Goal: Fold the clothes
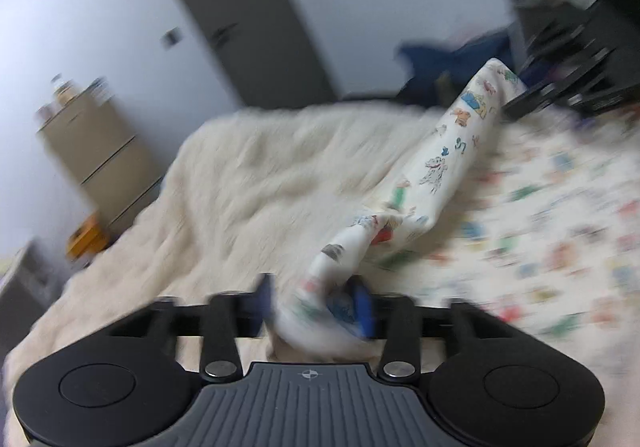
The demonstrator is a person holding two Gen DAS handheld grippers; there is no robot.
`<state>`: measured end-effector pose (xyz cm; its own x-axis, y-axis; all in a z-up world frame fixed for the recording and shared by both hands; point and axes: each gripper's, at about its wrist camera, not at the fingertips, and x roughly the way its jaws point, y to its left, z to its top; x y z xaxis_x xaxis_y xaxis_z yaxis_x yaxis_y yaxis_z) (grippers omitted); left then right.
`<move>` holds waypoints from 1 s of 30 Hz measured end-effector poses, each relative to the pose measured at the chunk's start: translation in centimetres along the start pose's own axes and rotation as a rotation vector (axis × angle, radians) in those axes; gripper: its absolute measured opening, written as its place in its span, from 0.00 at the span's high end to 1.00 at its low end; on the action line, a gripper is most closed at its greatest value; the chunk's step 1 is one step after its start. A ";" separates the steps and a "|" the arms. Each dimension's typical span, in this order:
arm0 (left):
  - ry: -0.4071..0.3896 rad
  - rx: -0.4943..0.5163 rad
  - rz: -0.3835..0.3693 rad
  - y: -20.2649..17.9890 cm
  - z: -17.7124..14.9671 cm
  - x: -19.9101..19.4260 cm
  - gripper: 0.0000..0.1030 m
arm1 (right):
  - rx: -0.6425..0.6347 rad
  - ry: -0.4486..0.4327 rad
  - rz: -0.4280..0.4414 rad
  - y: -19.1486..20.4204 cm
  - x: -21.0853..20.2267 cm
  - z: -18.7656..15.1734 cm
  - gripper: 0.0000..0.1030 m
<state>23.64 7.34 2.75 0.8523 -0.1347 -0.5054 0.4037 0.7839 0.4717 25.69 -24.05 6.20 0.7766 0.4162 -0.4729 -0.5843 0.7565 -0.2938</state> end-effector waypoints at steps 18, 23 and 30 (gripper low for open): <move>-0.161 0.288 0.042 -13.5 -6.9 -12.3 0.17 | -0.444 -0.080 0.005 13.7 -9.9 -4.8 0.33; -0.184 0.388 0.087 -16.0 -6.9 -9.8 0.17 | -0.633 -0.062 -0.113 18.1 -5.2 -6.2 0.32; -0.245 0.542 0.332 -17.6 -5.7 -6.6 0.20 | -0.759 -0.081 -0.243 20.3 -1.6 -4.7 0.40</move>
<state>8.98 -2.08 -6.31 0.9847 -0.1231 -0.1232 0.1629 0.4016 0.9012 11.44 -11.70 -2.87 0.9006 0.3412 -0.2694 -0.3744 0.2936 -0.8796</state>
